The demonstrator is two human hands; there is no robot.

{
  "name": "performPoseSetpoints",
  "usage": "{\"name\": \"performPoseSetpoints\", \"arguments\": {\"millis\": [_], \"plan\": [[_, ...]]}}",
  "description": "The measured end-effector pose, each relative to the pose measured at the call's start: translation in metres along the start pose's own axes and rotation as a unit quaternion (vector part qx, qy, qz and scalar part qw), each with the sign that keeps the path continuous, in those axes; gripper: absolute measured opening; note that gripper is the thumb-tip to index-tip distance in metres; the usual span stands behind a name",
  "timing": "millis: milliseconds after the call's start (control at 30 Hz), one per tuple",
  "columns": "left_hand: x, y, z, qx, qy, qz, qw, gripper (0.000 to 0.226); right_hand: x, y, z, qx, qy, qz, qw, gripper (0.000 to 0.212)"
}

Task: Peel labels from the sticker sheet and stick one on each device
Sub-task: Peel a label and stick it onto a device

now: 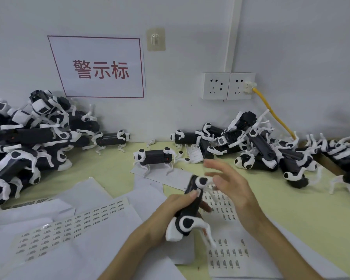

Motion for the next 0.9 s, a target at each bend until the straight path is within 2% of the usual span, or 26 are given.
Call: {"name": "performPoseSetpoints", "arguments": {"millis": [67, 133, 200, 267, 333, 433, 500, 567, 633, 667, 700, 767, 800, 833, 900], "plan": [[-0.002, -0.003, 0.006, 0.038, 0.004, 0.010, 0.999, 0.073, -0.006, -0.002, 0.011, 0.086, 0.031, 0.066, 0.994, 0.043], [-0.002, -0.003, 0.008, 0.066, -0.053, -0.007, 0.996, 0.074, -0.008, -0.004, 0.013, 0.116, 0.038, 0.087, 0.989, 0.037], [-0.002, -0.005, 0.009, 0.084, -0.081, -0.039, 0.992, 0.084, -0.005, -0.002, 0.007, 0.098, 0.042, 0.080, 0.991, 0.036], [-0.006, -0.003, 0.002, 0.052, -0.084, -0.025, 0.995, 0.093, -0.003, 0.004, -0.001, 0.063, 0.072, 0.101, 0.990, 0.038], [-0.015, -0.002, -0.007, 0.021, -0.141, 0.025, 0.990, 0.083, -0.008, 0.009, -0.013, 0.020, 0.107, 0.134, 0.985, 0.043], [-0.016, 0.000, -0.024, -0.044, -0.231, 0.014, 0.972, 0.073, -0.019, 0.009, -0.020, -0.003, 0.146, 0.218, 0.965, 0.051], [-0.012, 0.002, -0.032, -0.082, -0.224, 0.012, 0.971, 0.077, -0.025, 0.006, -0.019, 0.004, 0.170, 0.271, 0.947, 0.053], [-0.013, 0.002, -0.031, -0.103, -0.194, 0.020, 0.975, 0.075, -0.027, 0.008, -0.026, -0.022, 0.217, 0.303, 0.928, 0.054], [-0.014, 0.001, -0.028, -0.112, -0.172, 0.024, 0.978, 0.072, -0.020, 0.017, -0.047, -0.081, 0.318, 0.273, 0.904, 0.044], [-0.014, 0.001, -0.027, -0.113, -0.166, 0.024, 0.979, 0.069, -0.014, 0.023, -0.062, -0.114, 0.399, 0.237, 0.878, 0.036], [-0.015, 0.001, -0.026, -0.112, -0.162, 0.024, 0.980, 0.067, -0.008, 0.026, -0.080, -0.136, 0.502, 0.196, 0.831, 0.035], [-0.014, 0.001, -0.026, -0.111, -0.158, 0.023, 0.981, 0.064, -0.003, 0.028, -0.114, -0.139, 0.691, 0.123, 0.698, 0.070], [-0.014, 0.001, -0.026, -0.111, -0.158, 0.022, 0.981, 0.064, -0.003, 0.029, -0.127, -0.140, 0.723, 0.101, 0.669, 0.082], [-0.014, 0.001, -0.026, -0.110, -0.157, 0.022, 0.981, 0.063, -0.007, 0.029, -0.132, -0.151, 0.701, 0.105, 0.689, 0.083], [-0.015, 0.001, -0.025, -0.109, -0.153, 0.023, 0.982, 0.061, -0.026, 0.027, -0.125, -0.194, 0.577, 0.155, 0.778, 0.070]]}}
Point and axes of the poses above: each hand's wrist, its own y-axis towards the middle knuckle, its own z-axis out of the palm, x = y × z, the point moved 7 cm from there along y, towards the middle knuckle, and after that the axes turned 11 degrees about -x, right-handed, at the moved point
